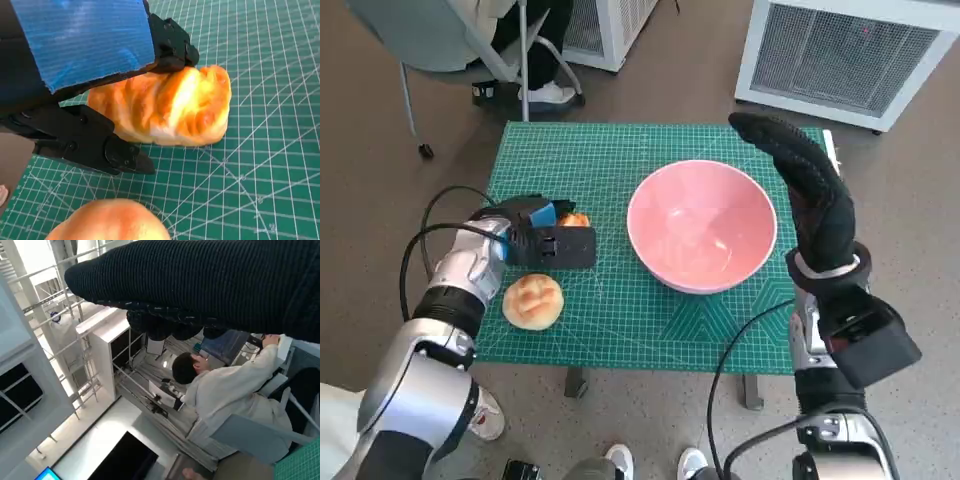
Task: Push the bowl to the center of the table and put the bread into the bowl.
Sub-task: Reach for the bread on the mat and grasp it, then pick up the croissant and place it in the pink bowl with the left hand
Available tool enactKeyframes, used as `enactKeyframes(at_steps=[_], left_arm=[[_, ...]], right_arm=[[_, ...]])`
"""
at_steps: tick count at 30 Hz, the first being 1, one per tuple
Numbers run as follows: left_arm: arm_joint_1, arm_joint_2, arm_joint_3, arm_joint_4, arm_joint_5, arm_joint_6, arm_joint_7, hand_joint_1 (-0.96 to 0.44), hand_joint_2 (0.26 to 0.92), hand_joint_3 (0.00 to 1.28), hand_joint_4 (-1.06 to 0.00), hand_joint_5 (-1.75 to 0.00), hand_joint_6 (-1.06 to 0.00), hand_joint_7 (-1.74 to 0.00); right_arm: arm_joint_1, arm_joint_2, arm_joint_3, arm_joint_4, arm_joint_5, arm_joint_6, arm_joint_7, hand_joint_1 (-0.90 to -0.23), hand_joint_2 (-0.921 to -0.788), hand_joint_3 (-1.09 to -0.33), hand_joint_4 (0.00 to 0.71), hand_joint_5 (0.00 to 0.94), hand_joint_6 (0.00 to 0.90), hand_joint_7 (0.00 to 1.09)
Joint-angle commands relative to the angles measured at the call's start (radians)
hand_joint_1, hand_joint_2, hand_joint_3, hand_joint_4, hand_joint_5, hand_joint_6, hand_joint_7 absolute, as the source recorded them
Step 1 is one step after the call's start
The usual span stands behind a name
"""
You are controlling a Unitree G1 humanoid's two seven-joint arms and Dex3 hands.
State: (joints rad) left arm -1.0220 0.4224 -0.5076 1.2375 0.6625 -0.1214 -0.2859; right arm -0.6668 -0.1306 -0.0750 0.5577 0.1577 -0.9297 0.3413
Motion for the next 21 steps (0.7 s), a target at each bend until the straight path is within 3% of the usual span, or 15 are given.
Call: enactKeyframes(at_steps=[1,2,3,6,8,13,21], left_arm=[[0.01,-0.012,-0.017,0.015,0.012,-0.034,0.026,-0.24,0.916,0.16,-0.71,-0.14,-0.55,-0.9],[0.011,-0.012,-0.019,0.016,0.014,-0.037,0.031,-0.19,0.917,0.16,-0.67,-0.36,-0.55,-1.0],[0.011,-0.011,-0.022,0.018,0.016,-0.043,0.036,-0.12,0.919,0.18,-0.6,-0.68,-0.53,-1.14],[0.009,-0.008,-0.029,0.022,0.019,-0.054,0.045,-0.04,0.92,0.16,-0.56,-1.09,-0.56,-1.21],[0.006,-0.003,-0.031,0.022,0.019,-0.06,0.047,-0.02,0.92,0.14,-0.55,-1.22,-0.6,-1.17],[-0.018,0.021,-0.015,0.008,0.0,-0.082,0.037,0.0,0.92,0.12,-0.54,-1.37,-0.68,-1.05],[-0.075,0.056,0.047,-0.064,-0.047,-0.105,0.028,0.0,0.92,0.1,-0.57,-1.33,-0.68,-1.07]], right_arm=[[0.025,0.008,0.0,-0.001,0.0,0.012,-0.011,-0.579,-0.921,-0.848,0.306,0.112,-0.001,0.75],[0.026,0.008,0.0,-0.001,0.0,0.011,-0.011,-0.579,-0.921,-0.848,0.306,0.113,-0.001,0.75],[0.026,0.009,0.0,0.0,-0.001,0.01,-0.012,-0.579,-0.921,-0.848,0.306,0.114,-0.001,0.75],[0.026,0.009,0.0,0.002,-0.001,0.008,-0.012,-0.579,-0.921,-0.848,0.305,0.118,-0.001,0.75],[0.027,0.01,0.0,0.003,-0.002,0.008,-0.013,-0.579,-0.921,-0.848,0.304,0.12,-0.001,0.75],[0.029,0.008,-0.001,0.001,-0.003,0.007,-0.013,-0.581,-0.921,-0.847,0.302,0.126,-0.001,0.76],[0.032,0.008,0.0,-0.006,-0.001,0.012,-0.012,-0.583,-0.921,-0.848,0.296,0.135,-0.001,0.76]])
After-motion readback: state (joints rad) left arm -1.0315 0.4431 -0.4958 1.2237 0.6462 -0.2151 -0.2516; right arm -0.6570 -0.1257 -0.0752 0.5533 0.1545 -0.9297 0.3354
